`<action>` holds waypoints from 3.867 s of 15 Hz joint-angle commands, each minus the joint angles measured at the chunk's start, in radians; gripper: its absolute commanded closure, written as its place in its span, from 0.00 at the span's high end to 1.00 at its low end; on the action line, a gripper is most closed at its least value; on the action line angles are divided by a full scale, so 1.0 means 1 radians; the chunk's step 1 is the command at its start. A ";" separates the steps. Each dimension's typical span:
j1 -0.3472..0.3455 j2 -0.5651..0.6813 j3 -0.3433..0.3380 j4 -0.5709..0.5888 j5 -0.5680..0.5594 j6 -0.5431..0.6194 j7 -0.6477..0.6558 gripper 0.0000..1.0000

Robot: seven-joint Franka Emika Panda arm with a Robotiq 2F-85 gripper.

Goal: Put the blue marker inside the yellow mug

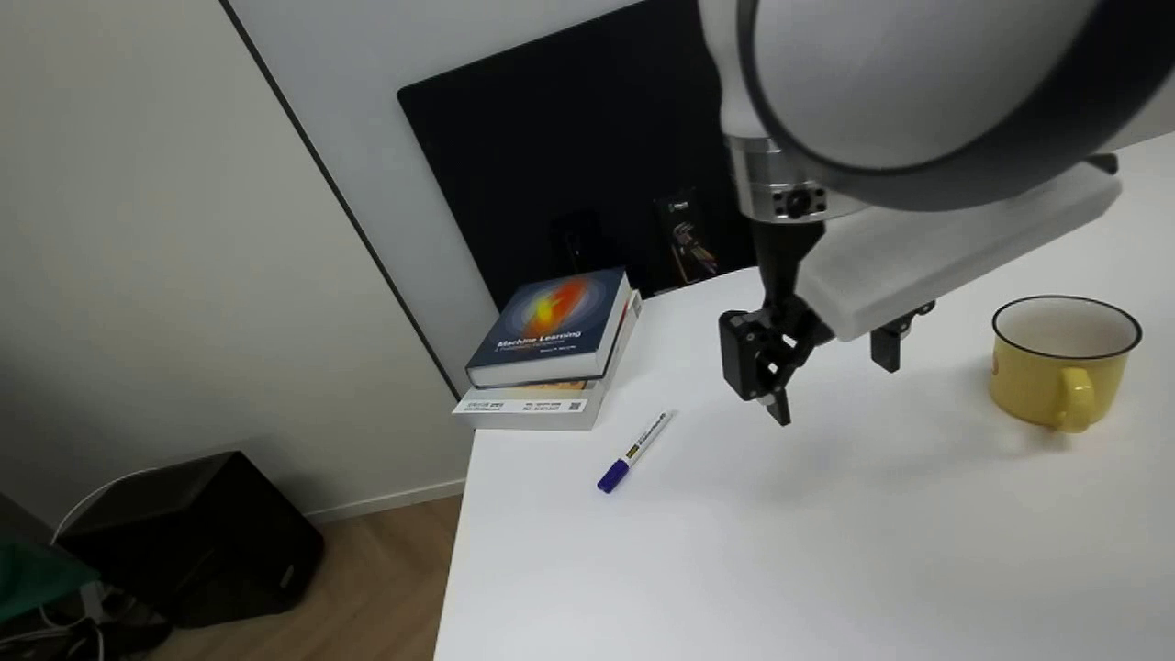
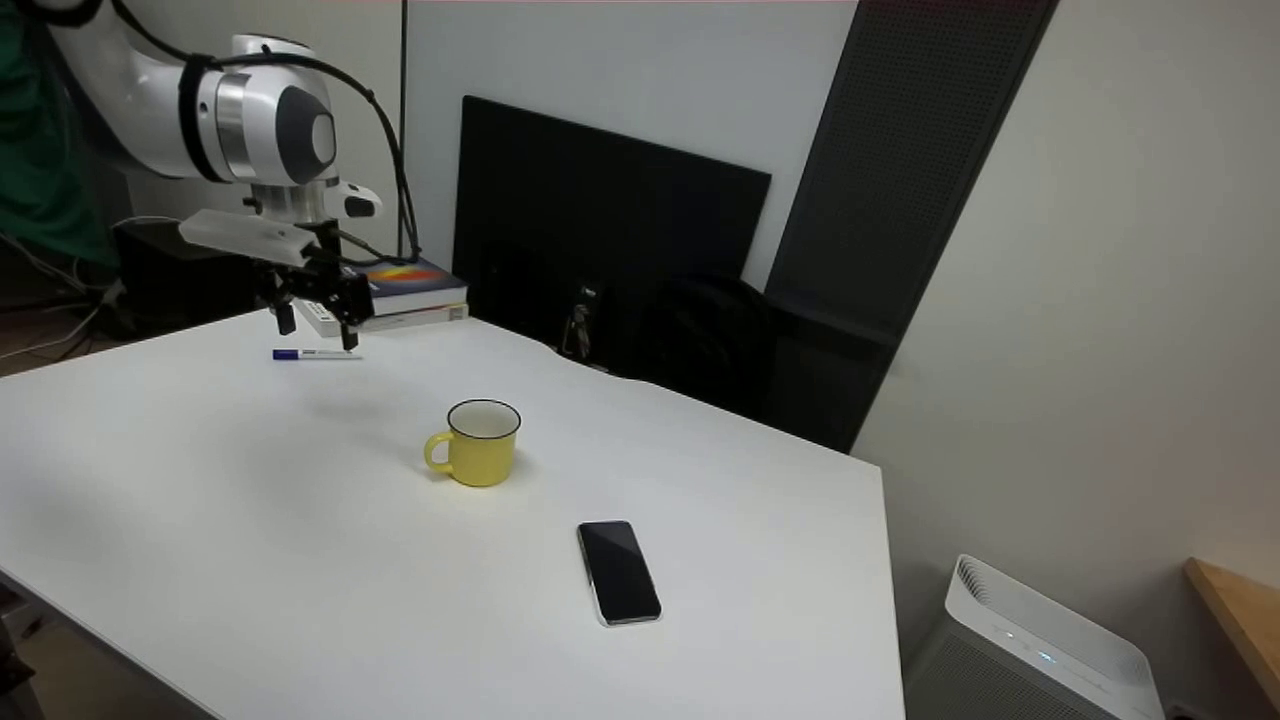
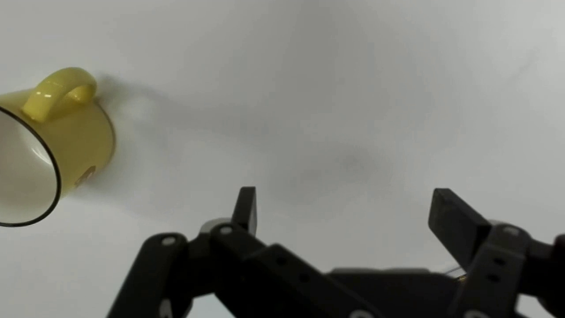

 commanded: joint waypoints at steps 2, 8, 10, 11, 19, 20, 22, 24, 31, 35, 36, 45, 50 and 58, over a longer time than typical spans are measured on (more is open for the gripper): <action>0.043 0.032 -0.034 0.051 0.047 -0.029 0.063 1.00; 0.050 0.043 -0.039 0.059 0.050 -0.029 0.060 1.00; 0.050 0.043 -0.039 0.059 0.050 -0.029 0.060 1.00; 0.050 0.043 -0.039 0.059 0.050 -0.029 0.059 1.00; 0.101 0.097 -0.115 0.124 0.041 0.048 0.224 1.00; 0.106 0.109 -0.125 0.137 0.042 0.061 0.246 1.00; 0.106 0.135 -0.136 0.175 0.056 0.067 0.280 1.00; 0.105 0.169 -0.146 0.220 0.063 0.074 0.304 1.00; 0.119 0.301 -0.162 0.413 0.101 0.021 0.376 1.00; 0.146 0.380 -0.161 0.532 0.101 -0.030 0.416 1.00; 0.156 0.401 -0.162 0.564 0.102 -0.045 0.435 1.00; 0.194 0.622 -0.214 0.905 0.155 -0.142 0.773 1.00; 0.186 0.759 -0.209 1.125 0.166 -0.310 0.827 1.00; 0.182 0.845 -0.176 1.306 0.140 -0.413 0.810 1.00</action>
